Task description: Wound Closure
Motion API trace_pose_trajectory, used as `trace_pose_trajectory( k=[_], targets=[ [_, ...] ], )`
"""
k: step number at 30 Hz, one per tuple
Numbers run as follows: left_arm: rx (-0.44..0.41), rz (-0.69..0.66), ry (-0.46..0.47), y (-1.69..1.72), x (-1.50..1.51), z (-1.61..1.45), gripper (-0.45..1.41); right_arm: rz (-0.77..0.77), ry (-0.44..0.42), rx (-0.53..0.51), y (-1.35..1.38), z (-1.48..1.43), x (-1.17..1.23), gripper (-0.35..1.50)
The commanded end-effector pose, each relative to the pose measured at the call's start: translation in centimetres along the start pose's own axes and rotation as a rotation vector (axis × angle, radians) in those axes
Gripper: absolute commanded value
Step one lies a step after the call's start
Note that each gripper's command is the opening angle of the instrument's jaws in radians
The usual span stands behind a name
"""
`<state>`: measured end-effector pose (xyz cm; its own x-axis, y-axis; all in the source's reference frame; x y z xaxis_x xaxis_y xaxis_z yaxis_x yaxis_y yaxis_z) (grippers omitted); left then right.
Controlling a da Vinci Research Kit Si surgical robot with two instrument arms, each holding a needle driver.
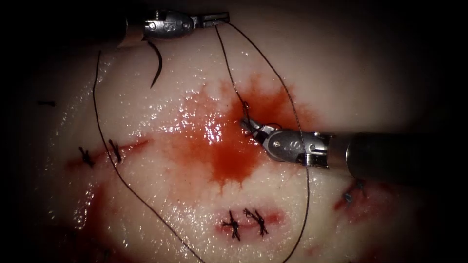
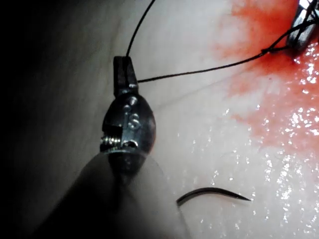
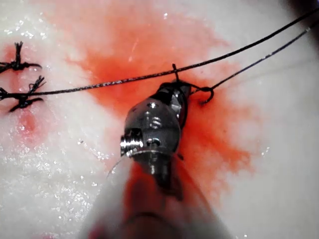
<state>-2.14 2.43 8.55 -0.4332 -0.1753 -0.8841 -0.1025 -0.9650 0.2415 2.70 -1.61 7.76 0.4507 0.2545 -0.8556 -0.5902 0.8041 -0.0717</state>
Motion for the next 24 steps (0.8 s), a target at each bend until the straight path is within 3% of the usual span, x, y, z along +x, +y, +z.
trace_pose_trajectory(
  k=[1,11,24],
  targets=[
    [0.014,0.008,-0.005,-0.08,-0.06,0.1,-0.45,0.0,-0.002,0.004,-0.08,0.04,-0.02,-0.35],
    [0.128,0.076,-0.042,-0.67,-0.21,0.3,-0.45,-0.006,-0.024,0.026,-0.25,-0.19,0.13,-0.35],
    [0.179,0.115,-0.065,-0.98,-0.33,0.3,-0.45,-0.025,-0.029,0.065,-0.49,-0.66,0.29,-0.35]
  ],
)
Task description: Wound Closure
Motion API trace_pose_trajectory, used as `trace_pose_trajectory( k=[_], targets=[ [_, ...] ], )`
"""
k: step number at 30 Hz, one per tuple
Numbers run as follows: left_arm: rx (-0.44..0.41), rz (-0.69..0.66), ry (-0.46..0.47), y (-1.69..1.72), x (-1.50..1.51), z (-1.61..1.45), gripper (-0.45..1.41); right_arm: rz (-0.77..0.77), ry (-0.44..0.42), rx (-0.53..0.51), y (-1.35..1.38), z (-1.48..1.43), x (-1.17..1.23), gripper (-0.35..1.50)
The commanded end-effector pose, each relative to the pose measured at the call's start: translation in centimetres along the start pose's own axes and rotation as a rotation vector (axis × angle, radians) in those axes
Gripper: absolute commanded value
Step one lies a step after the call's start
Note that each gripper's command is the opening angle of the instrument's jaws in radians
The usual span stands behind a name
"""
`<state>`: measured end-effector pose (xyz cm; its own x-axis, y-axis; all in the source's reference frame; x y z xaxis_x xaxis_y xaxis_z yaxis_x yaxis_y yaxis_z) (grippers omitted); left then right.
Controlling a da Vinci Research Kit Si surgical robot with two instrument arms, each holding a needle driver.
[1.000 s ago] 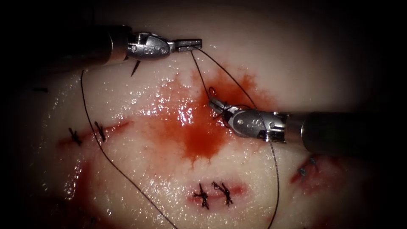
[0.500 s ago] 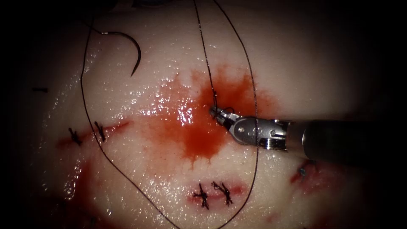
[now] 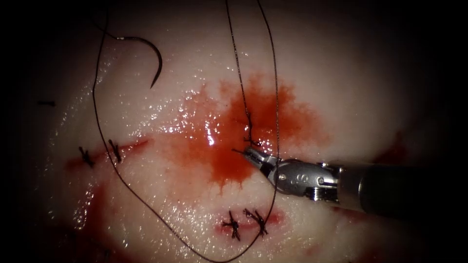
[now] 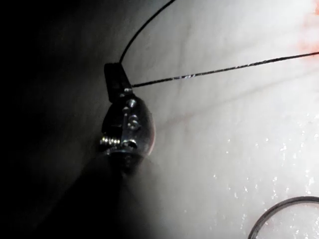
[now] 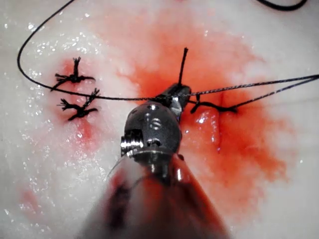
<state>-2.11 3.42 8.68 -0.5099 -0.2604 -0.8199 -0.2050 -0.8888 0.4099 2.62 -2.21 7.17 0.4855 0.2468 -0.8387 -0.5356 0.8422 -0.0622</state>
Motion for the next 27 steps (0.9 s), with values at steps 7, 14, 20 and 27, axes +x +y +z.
trace_pose_trajectory(
  k=[7,14,20,27],
  targets=[
    [0.013,0.006,-0.007,-0.12,-0.08,0.14,-0.45,-0.015,-0.025,0.021,-0.28,-0.14,-0.01,-0.35],
    [0.073,0.041,-0.008,-0.28,-0.1,0.18,-0.45,-0.027,-0.012,0.019,-0.2,-0.1,0.05,-0.35],
    [0.154,0.082,-0.023,-0.53,-0.15,0.21,-0.45,-0.023,-0.003,0.015,-0.14,0.0,0.07,-0.35],
    [0.179,0.132,-0.053,-0.65,-0.26,0.28,-0.45,-0.033,0.003,0.031,-0.26,0.13,0.05,-0.35]
  ],
)
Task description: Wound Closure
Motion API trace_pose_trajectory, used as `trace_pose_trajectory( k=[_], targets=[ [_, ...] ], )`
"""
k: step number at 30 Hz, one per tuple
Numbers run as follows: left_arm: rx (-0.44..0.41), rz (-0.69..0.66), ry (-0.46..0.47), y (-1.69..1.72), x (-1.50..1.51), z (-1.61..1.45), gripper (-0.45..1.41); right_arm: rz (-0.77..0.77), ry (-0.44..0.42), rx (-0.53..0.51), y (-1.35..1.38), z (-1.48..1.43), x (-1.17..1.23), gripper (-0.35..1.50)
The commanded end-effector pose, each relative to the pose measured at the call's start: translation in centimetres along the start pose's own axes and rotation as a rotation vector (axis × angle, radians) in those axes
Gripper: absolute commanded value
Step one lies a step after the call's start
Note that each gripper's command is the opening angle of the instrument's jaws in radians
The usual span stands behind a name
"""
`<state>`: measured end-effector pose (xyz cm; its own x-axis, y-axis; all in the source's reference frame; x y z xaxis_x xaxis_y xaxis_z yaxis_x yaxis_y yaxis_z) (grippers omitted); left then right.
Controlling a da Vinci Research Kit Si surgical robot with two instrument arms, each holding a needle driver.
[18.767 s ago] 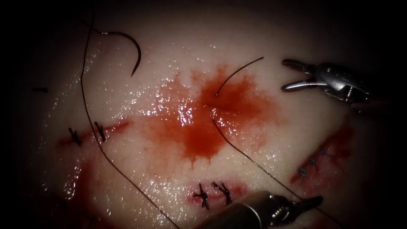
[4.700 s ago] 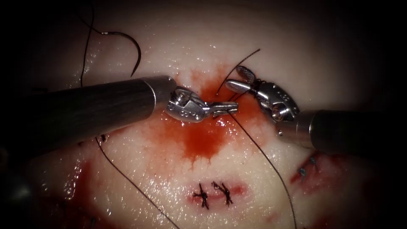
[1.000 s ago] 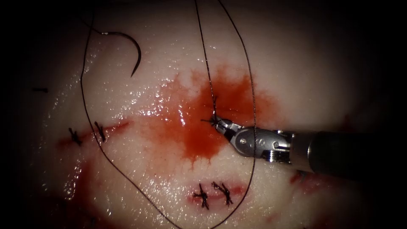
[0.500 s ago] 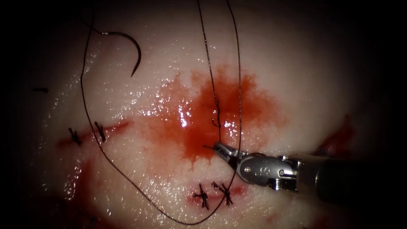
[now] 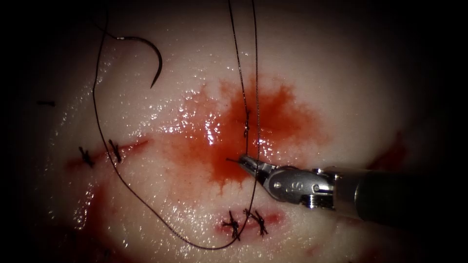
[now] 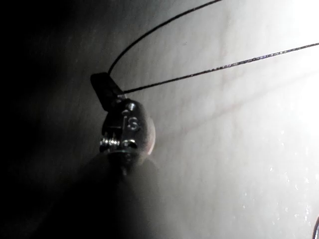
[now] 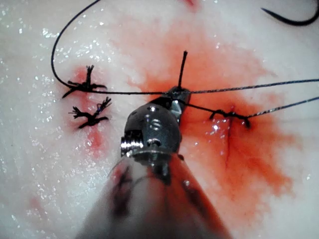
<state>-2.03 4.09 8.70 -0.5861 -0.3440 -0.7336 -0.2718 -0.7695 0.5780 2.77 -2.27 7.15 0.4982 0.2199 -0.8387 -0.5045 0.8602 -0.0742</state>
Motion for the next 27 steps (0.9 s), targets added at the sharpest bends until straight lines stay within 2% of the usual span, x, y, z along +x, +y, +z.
trace_pose_trajectory(
  k=[1,11,17,27],
  targets=[
    [0.009,0.006,-0.001,-0.04,-0.05,0.12,-0.45,-0.005,-0.003,0.008,-0.13,0.07,-0.03,-0.35],
    [0.05,0.031,-0.036,-0.22,-0.14,0.36,-0.45,-0.046,-0.056,0.04,-0.28,0.1,-0.38,-0.35],
    [0.052,0.024,-0.042,-0.28,-0.17,0.41,-0.45,-0.03,-0.074,0.059,-0.48,-0.07,-0.4,-0.35],
    [0.054,0.02,-0.045,-0.32,-0.2,0.47,-0.45,-0.027,-0.081,0.058,-0.51,-0.08,-0.4,-0.35]
  ],
)
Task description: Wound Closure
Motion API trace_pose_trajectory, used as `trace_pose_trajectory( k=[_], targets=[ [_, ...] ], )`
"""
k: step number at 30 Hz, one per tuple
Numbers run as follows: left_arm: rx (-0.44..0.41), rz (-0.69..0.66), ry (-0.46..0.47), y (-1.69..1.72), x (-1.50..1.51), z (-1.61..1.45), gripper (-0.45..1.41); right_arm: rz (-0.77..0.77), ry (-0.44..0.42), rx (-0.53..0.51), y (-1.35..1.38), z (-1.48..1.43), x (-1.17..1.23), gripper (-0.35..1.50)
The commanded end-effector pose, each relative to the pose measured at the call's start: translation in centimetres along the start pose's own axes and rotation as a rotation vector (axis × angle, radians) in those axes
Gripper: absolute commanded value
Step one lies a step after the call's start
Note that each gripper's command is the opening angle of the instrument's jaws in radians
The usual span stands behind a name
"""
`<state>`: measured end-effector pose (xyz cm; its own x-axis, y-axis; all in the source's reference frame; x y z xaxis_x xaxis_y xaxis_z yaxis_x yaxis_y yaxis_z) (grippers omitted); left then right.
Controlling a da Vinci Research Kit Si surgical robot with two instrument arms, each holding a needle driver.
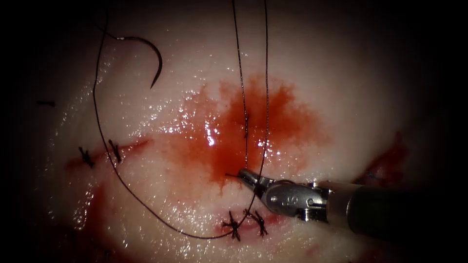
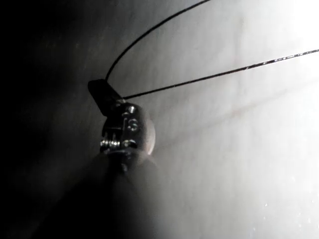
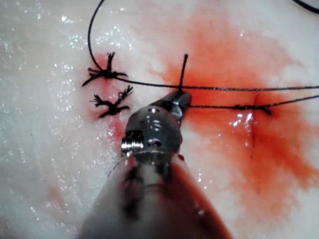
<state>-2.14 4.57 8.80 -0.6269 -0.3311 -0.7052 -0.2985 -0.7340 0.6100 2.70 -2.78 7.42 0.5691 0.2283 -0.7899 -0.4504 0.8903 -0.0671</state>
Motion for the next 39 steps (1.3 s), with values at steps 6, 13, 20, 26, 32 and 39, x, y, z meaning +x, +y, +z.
trace_pose_trajectory(
  k=[6,13,20,26,32,39],
  targets=[
    [0.005,0.0,0.002,-0.04,-0.03,0.1,-0.45,0.0,0.0,0.006,-0.13,0.06,-0.02,-0.35],
    [-0.002,-0.034,0.059,0.1,0.23,-0.06,-0.45,0.032,0.092,0.015,0.08,0.07,0.07,0.93],
    [-0.133,-0.229,0.34,0.38,0.86,-0.64,-0.45,0.055,0.128,0.02,0.32,-0.09,0.16,1.46],
    [-0.303,-0.376,0.6,0.69,1.61,-1.54,-0.45,0.067,0.143,0.061,0.58,-0.28,0.13,1.48],
    [-0.452,-0.413,0.745,1.02,1.98,-2.21,-0.45,0.088,0.158,0.131,1.01,-0.29,0.14,1.48],
    [-0.598,-0.422,0.731,1.63,2.11,-2.6,-0.45,0.156,0.163,0.218,1.34,-0.13,0.22,1.41]
  ],
)
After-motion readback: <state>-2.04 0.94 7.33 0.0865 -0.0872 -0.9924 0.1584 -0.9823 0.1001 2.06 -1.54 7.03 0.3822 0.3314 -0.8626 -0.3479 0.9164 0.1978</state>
